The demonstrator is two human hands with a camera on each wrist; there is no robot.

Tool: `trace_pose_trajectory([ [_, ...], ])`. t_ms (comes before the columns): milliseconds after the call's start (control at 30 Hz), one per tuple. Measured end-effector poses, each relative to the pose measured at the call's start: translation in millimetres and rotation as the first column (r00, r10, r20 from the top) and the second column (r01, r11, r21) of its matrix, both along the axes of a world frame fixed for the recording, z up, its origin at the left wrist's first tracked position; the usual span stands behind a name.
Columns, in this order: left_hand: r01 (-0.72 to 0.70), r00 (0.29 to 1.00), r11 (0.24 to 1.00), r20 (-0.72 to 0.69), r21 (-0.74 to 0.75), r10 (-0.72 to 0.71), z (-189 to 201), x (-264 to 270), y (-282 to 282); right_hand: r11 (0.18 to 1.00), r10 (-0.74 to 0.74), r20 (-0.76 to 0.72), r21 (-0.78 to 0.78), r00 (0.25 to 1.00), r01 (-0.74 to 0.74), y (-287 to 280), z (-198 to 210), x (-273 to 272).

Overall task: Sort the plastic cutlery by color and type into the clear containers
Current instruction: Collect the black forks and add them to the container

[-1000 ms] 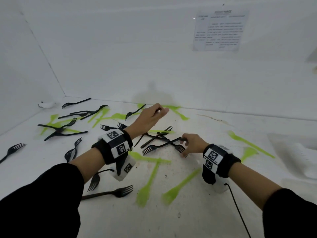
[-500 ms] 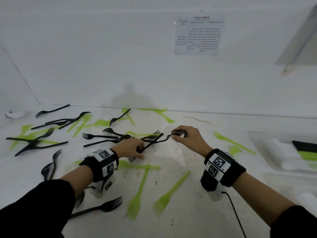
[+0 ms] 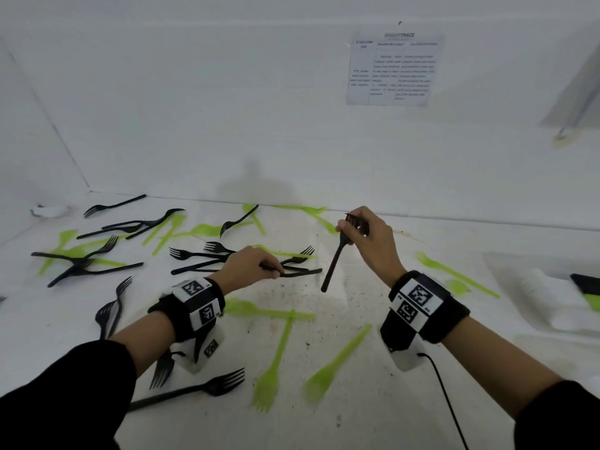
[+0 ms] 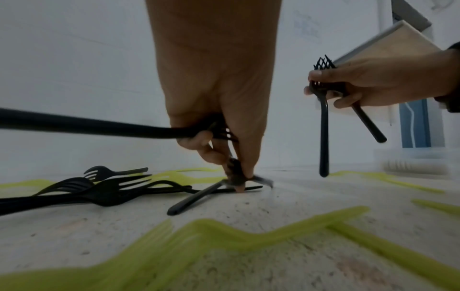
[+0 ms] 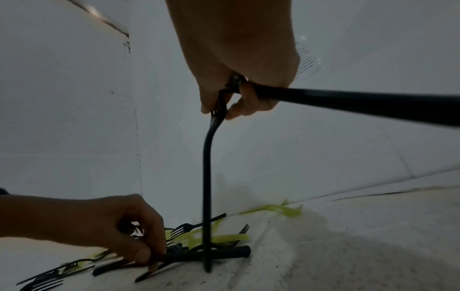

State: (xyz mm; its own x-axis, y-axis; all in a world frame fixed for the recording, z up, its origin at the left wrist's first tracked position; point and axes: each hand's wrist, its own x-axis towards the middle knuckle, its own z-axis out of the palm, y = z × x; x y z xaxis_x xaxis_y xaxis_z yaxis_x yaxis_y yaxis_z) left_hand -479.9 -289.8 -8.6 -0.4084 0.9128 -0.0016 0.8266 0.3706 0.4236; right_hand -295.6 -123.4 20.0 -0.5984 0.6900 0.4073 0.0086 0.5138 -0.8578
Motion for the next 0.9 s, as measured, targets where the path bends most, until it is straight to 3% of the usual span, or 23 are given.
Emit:
trace_pose_trajectory([
  [67,-0.029,0.995,0.998,0.100,0.062,0.022,3.8,-3.8,-3.8,0.995,0.079,0.010,-0.055,0.997,-0.078,-4.1,-0.6,-7.6],
  [167,-0.051,0.956,0.986,0.293,0.156,0.003,7.1,-10.6,-10.9,0.990,0.125,0.173,0.047,0.977,-0.135,-10.6,-6.6,-21.3],
  [367,-0.184,0.935,0.940,0.346,0.287,0.077,17.8,-22.7,-21.3,0.950,0.269,0.340,0.058,0.901,-0.305,-28.9,-24.1,-47.2],
  [500,-0.370,0.791,0.835,0.609,0.407,0.053,24.2,-25.9,-26.4,0.942,0.274,0.469,0.047,0.840,-0.333,-35.2,-34.9,-59.9],
  [600,-0.413,0.714,0.825,0.699,0.385,0.031,29.8,-30.2,-30.7,0.964,0.199,0.530,0.046,0.824,-0.262,-33.4,-39.6,-67.2],
  [700,-0.415,0.693,0.845,0.719,0.337,0.053,30.6,-38.1,-30.4,0.971,0.144,0.617,0.064,0.774,-0.231,-29.9,-40.8,-73.6],
  [900,-0.442,0.595,0.855,0.802,0.271,0.053,30.3,-45.3,-18.5,0.927,0.259,0.666,0.033,0.700,-0.374,-40.6,-43.5,-92.2],
])
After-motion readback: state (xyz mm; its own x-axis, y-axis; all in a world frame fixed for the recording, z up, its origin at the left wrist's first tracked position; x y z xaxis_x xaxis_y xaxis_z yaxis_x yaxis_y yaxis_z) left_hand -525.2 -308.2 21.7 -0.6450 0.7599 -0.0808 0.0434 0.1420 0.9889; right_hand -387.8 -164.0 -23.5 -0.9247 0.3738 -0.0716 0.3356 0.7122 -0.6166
